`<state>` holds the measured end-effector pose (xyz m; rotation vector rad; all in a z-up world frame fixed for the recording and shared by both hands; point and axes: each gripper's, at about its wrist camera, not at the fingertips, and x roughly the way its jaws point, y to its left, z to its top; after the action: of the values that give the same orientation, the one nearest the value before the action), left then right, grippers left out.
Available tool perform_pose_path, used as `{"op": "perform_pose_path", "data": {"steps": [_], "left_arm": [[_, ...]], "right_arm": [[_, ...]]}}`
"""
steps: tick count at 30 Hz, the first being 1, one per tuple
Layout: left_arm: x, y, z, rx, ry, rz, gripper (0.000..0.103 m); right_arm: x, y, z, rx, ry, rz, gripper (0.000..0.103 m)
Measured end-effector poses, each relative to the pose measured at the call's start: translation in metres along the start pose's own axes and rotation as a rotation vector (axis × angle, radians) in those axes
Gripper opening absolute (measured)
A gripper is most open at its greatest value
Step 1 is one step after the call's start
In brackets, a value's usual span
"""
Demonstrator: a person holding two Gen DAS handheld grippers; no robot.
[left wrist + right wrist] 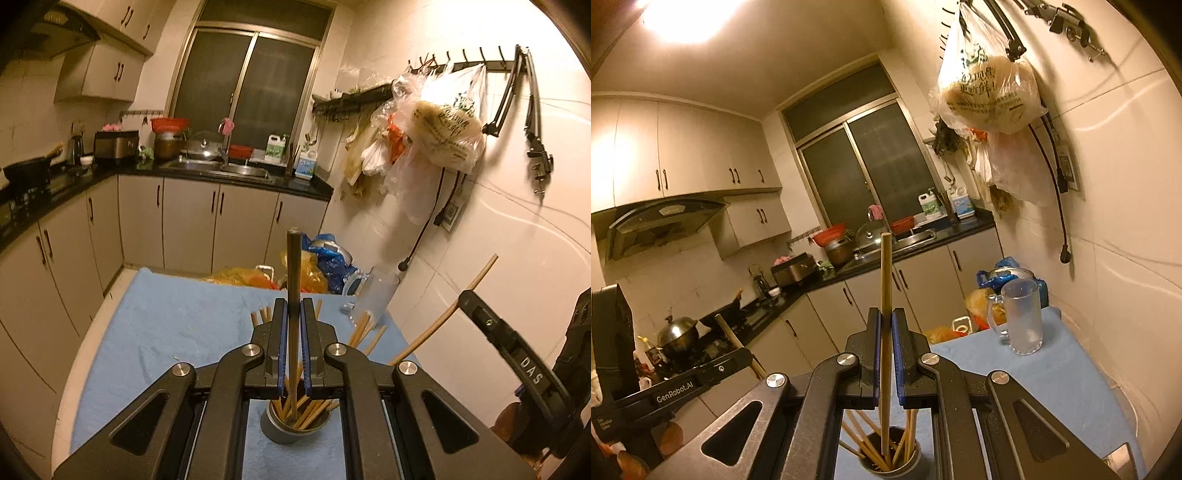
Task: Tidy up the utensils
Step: 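Lower the chopsticks into the holder cup, then open both tools and release the chopsticks into the holder cup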
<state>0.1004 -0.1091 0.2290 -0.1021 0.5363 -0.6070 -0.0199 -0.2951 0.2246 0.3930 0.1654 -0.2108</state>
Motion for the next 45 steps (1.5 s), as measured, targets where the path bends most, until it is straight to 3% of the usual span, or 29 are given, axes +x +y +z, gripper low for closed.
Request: {"op": "perform_pose_path", "data": {"steps": [18,45], "left_arm": [[0.052,0.014,-0.056,0.002,0.126,0.008,0.007],[0.072,0.026,-0.069,0.0,0.147,0.044,0.007]], "right_arm": [[0.06,-0.022,-0.068,0.003,0.201,-0.036,0.007],[0.079,-0.025,-0.084,-0.015,0.245,-0.039,0.007]]}}
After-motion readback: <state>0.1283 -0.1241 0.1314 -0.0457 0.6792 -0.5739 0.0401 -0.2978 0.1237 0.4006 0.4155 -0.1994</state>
